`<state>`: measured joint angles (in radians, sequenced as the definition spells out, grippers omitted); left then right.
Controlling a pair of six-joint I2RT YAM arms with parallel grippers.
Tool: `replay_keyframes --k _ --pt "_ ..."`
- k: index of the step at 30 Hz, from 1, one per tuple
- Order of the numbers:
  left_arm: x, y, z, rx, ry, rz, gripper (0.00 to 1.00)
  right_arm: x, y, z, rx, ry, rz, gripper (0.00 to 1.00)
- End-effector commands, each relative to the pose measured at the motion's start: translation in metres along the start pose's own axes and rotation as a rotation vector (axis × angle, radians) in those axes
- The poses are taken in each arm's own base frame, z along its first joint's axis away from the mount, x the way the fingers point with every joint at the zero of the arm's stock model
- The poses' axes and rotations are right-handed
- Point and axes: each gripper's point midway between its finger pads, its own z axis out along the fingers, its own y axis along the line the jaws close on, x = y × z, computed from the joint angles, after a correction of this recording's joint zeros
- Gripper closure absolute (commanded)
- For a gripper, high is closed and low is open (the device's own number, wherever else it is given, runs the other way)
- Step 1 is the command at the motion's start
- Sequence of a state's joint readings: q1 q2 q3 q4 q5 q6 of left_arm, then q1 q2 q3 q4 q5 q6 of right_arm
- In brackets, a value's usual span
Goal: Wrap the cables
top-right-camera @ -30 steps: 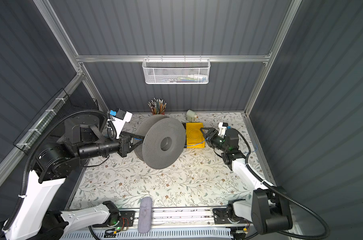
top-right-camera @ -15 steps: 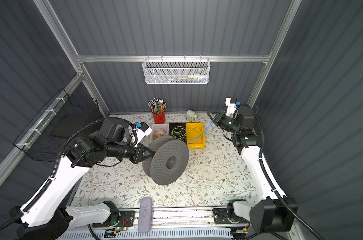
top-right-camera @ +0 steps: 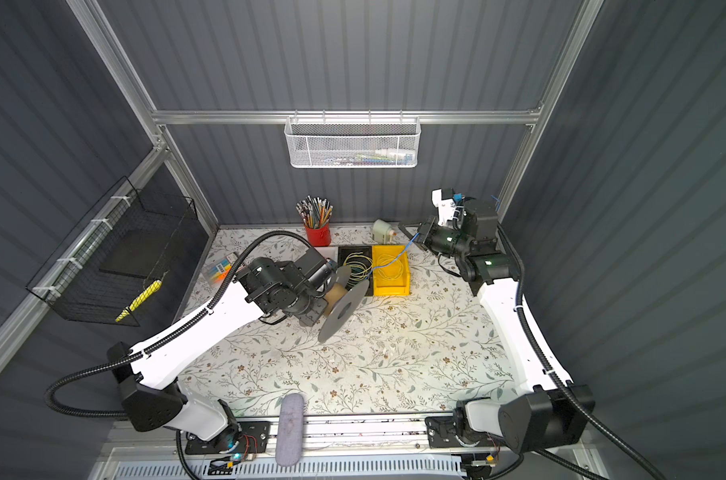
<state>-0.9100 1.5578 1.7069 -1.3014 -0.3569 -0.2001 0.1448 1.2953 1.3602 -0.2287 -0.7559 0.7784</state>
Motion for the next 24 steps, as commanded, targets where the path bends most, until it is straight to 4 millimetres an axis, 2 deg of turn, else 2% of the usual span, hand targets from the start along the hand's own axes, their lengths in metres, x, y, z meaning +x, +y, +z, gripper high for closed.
replay_keyframes --k 1,8,15,17,20,24 --pt "0.011 0.059 -0.021 -0.302 0.043 -0.054 1.00 -0.004 0.060 -0.025 -0.137 -0.040 -0.111 1.00" --pt "-0.038 0.092 -0.055 -0.488 -0.145 -0.214 1.00 0.043 0.124 -0.035 -0.286 0.072 -0.200 1.00" --pt "-0.083 0.106 -0.064 -0.605 -0.308 -0.271 1.00 0.092 0.173 -0.037 -0.470 0.220 -0.201 1.00" --pt "-0.099 0.104 -0.065 -0.541 -0.374 -0.330 1.00 0.105 0.182 -0.034 -0.516 0.248 -0.180 1.00" --pt "-0.115 0.107 -0.064 -0.422 -0.456 -0.428 1.00 0.123 0.199 -0.045 -0.612 0.259 -0.151 1.00" --pt "-0.124 0.130 -0.064 -0.270 -0.548 -0.609 1.00 0.161 0.194 -0.043 -0.623 0.314 -0.140 1.00"
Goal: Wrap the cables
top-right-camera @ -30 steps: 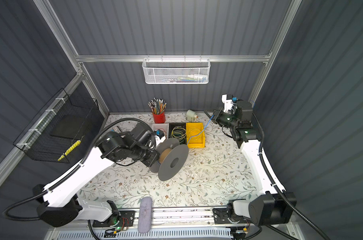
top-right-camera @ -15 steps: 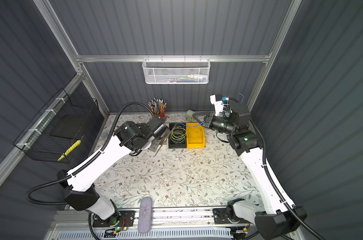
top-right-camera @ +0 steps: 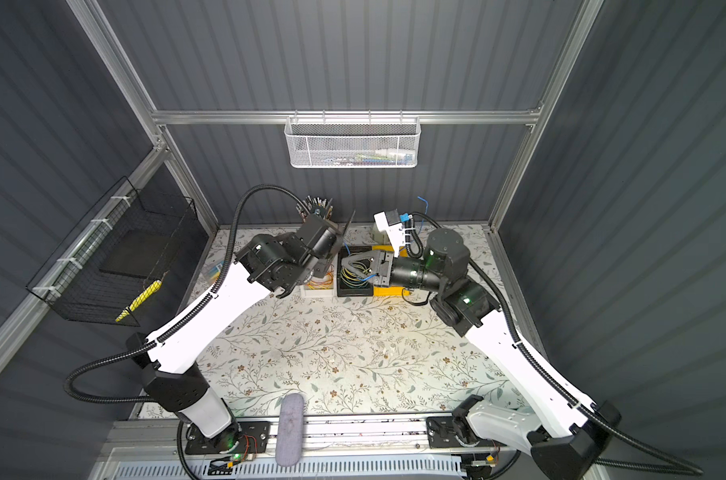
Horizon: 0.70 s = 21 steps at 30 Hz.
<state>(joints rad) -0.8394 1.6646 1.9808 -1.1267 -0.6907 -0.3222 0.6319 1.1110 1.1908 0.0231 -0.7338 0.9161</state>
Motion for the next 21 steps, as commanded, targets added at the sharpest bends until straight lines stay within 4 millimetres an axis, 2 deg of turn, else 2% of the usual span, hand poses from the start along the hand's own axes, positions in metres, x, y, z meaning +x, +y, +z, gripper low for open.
replay_keyframes --k 1,5,8,11,14,18,21 --pt "-0.045 0.049 0.008 0.011 -0.166 -0.352 1.00 0.038 0.055 -0.010 -0.163 0.089 -0.066 1.00" --pt "-0.057 0.079 -0.002 0.035 -0.245 -0.522 1.00 0.075 0.005 -0.010 0.100 0.123 -0.098 1.00" --pt "-0.060 0.097 -0.016 0.011 -0.322 -0.600 1.00 0.084 -0.022 -0.022 0.271 0.089 -0.163 1.00" --pt "-0.059 0.105 -0.020 -0.014 -0.358 -0.640 1.00 0.081 -0.011 -0.024 0.247 0.039 -0.245 1.00" --pt "-0.056 0.104 -0.016 -0.007 -0.371 -0.676 1.00 0.080 0.003 -0.013 0.156 0.034 -0.256 1.00" --pt "-0.065 0.099 -0.011 0.012 -0.389 -0.694 1.00 0.105 0.012 0.012 0.026 0.162 -0.212 1.00" --pt "-0.075 0.088 -0.005 0.056 -0.392 -0.705 1.00 0.125 0.018 0.026 -0.022 0.216 -0.232 1.00"
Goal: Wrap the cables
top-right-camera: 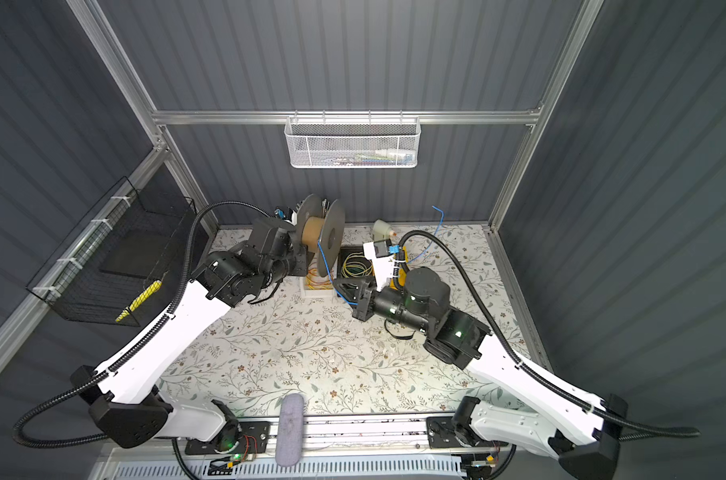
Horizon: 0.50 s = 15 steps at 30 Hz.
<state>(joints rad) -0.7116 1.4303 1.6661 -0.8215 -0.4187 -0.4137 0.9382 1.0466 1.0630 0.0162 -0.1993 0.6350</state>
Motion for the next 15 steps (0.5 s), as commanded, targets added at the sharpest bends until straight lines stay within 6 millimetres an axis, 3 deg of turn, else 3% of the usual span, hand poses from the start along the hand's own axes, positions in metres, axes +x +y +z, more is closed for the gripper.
replay_keyframes --k 1,4,6,12,15 --pt "-0.099 0.043 -0.007 -0.103 -0.376 -0.389 1.00 0.077 0.058 -0.011 -0.276 0.311 -0.005 1.00" --pt "-0.106 0.034 -0.002 -0.069 -0.376 -0.410 1.00 0.095 0.050 -0.005 -0.248 0.335 0.011 1.00" --pt "-0.113 0.035 -0.002 -0.047 -0.383 -0.438 1.00 0.107 0.031 -0.005 -0.178 0.336 0.044 1.00" --pt "-0.131 0.053 -0.006 0.033 -0.372 -0.525 1.00 0.160 -0.073 -0.037 0.229 0.322 0.119 1.00" --pt "-0.138 0.061 -0.015 0.080 -0.404 -0.579 1.00 0.183 -0.102 -0.049 0.345 0.380 0.100 1.00"
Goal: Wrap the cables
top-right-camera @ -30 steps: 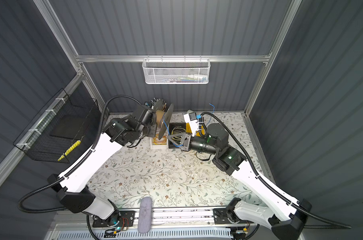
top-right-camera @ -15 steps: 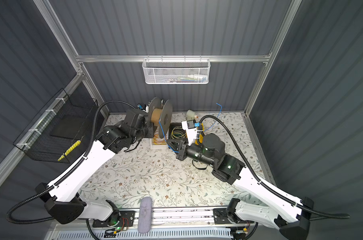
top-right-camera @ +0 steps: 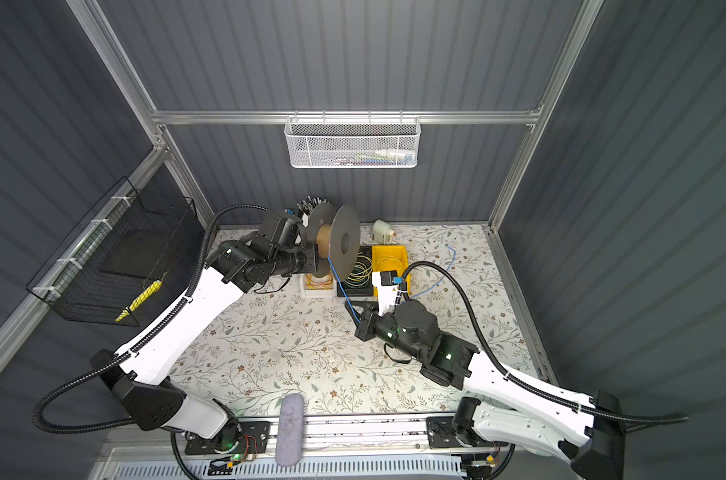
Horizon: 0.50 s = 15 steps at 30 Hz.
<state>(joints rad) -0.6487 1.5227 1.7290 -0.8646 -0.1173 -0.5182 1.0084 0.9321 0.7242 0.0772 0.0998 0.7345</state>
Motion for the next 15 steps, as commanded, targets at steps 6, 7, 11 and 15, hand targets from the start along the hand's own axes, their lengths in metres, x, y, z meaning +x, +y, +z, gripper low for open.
replay_keyframes --k 6,7,11,15 --pt "-0.156 0.049 -0.089 0.087 -0.644 -0.442 1.00 0.123 -0.042 -0.010 0.108 0.472 -0.082 1.00" --pt "-0.156 0.048 -0.092 0.107 -0.648 -0.437 1.00 0.127 -0.041 -0.006 0.092 0.479 -0.081 1.00" --pt "-0.159 0.043 -0.098 0.177 -0.673 -0.448 1.00 0.137 -0.017 0.007 -0.036 0.524 -0.078 1.00" --pt "-0.171 0.038 -0.102 0.212 -0.679 -0.438 1.00 0.160 -0.010 0.015 -0.106 0.620 -0.045 1.00"
